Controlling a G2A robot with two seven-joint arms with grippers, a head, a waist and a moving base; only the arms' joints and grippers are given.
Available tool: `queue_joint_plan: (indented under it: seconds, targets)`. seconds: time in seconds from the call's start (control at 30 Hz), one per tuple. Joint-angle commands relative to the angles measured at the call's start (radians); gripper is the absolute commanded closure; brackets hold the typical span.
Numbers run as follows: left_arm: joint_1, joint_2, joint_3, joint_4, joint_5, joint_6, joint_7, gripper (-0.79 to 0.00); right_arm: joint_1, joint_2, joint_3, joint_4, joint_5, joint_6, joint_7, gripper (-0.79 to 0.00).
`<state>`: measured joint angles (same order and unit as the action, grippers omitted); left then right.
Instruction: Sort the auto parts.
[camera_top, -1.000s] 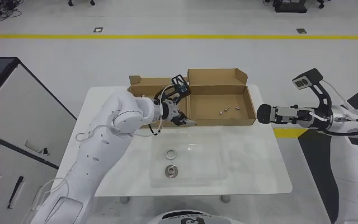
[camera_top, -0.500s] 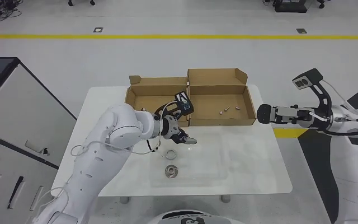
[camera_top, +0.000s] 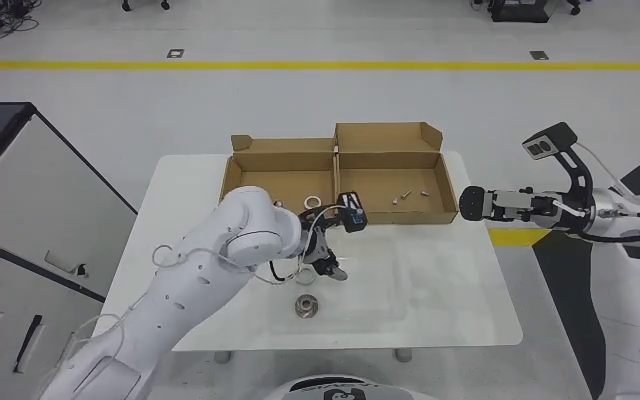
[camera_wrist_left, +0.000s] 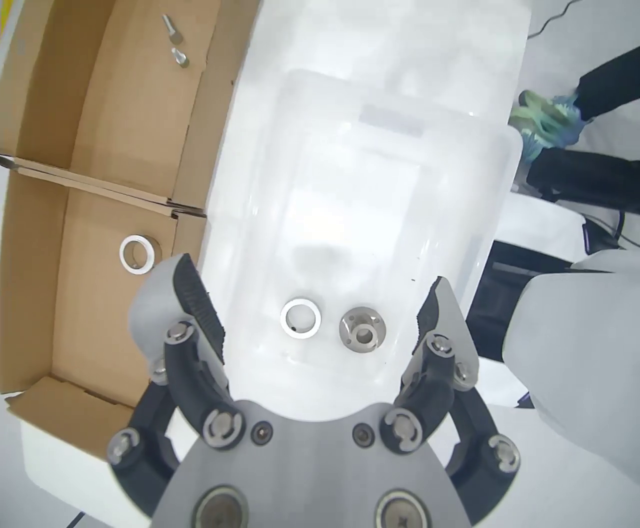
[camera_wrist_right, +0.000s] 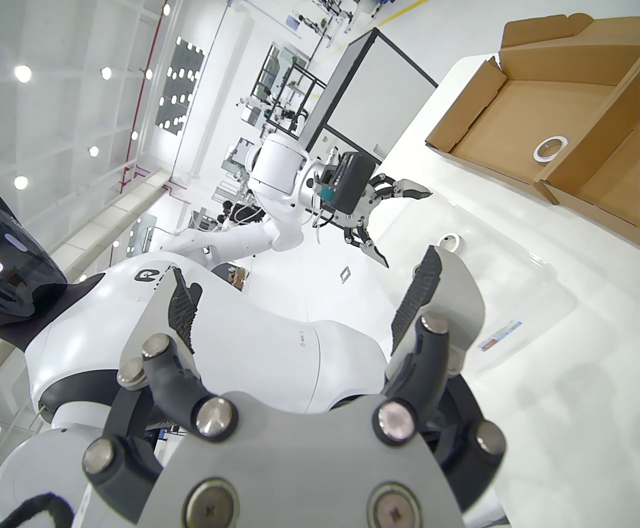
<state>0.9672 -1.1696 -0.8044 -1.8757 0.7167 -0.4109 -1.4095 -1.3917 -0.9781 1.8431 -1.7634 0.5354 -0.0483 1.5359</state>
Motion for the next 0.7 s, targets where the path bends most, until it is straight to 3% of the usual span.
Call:
queue_joint_plan:
  seconds: [0.0, 0.23, 0.43, 0.47, 0.6, 0.67]
  targets:
    - [-0.041, 0.014, 0.051, 0.013, -0.038, 0.015, -0.015, -0.785, 0.000, 0.000, 0.000, 0.000, 0.000, 0.000, 0.000, -0.785]
    - [-0.152, 0.058, 0.204, 0.063, -0.118, 0.052, -0.052, -0.785, 0.000, 0.000, 0.000, 0.000, 0.000, 0.000, 0.000, -0.785]
    - [-0.206, 0.087, 0.289, 0.081, -0.167, 0.058, -0.058, -0.785, 0.000, 0.000, 0.000, 0.000, 0.000, 0.000, 0.000, -0.785]
    - [-0.212, 0.091, 0.299, 0.082, -0.177, 0.055, -0.055, -0.773, 0.000, 0.000, 0.000, 0.000, 0.000, 0.000, 0.000, -0.785]
    - [-0.235, 0.101, 0.334, 0.098, -0.187, 0.049, -0.049, -0.588, 0.000, 0.000, 0.000, 0.000, 0.000, 0.000, 0.000, -0.785]
    - [-0.245, 0.103, 0.354, 0.102, -0.192, 0.045, -0.045, -0.570, 0.000, 0.000, 0.000, 0.000, 0.000, 0.000, 0.000, -0.785]
